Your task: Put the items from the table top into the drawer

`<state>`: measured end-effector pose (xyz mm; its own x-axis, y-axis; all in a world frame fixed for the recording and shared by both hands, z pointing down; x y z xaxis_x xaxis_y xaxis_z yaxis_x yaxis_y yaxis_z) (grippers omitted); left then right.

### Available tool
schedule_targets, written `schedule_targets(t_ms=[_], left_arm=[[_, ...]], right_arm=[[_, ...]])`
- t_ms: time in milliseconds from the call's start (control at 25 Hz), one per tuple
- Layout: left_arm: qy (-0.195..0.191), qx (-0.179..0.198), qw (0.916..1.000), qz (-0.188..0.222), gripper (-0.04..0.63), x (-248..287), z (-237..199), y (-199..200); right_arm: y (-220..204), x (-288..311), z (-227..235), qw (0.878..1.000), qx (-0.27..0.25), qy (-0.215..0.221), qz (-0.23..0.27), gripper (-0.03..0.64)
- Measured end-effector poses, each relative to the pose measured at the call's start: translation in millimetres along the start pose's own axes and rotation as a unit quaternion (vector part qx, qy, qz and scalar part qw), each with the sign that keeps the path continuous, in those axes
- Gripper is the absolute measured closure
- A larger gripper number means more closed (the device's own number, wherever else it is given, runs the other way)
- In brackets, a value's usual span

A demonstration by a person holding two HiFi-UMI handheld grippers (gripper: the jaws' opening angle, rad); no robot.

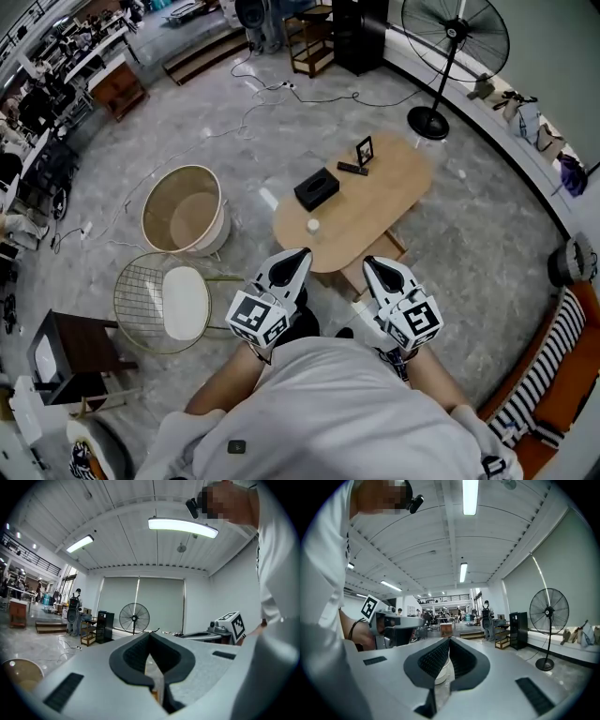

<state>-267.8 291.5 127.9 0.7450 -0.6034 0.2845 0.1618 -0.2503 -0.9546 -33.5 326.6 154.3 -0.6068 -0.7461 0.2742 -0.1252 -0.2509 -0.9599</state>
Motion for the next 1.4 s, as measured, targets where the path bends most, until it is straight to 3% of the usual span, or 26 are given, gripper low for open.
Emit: schedule_targets(t_ms=[440,800,1120,1400], left_arm=[[-0.014,-0.001,0.9999,-0.009,0.586,45,-85,6],[-0.034,-0.010,0.9973,-0.064,0.586,95,-169,-3],[-0.042,-0.035,0.9914,-0.119,0.586,134,-226,-37],[-0.041,-0.050,0.9847,-0.162,0.586,177,-272,-112]], right_arm=[[21,86,37,1.000,-0.001,-0.003,-0.017,0.589],[13,179,77,0.998,0.029,-0.007,-0.051,0.586],[-33,248,104,0.993,0.058,0.008,-0.105,0.543],[-114,313,122,0.980,0.067,0.034,-0.184,0.455]])
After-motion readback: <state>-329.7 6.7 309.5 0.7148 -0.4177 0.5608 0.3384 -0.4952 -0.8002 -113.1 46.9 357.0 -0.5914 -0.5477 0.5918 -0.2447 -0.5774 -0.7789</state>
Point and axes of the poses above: the fingertips, and each gripper's own axes: x forward along the fingers, z to its right, y out of its top, the point moved 9 cm from there along -x, backward along the fingers, and after that the axes turned 13 degrees about -z, right-handed, at the moved point
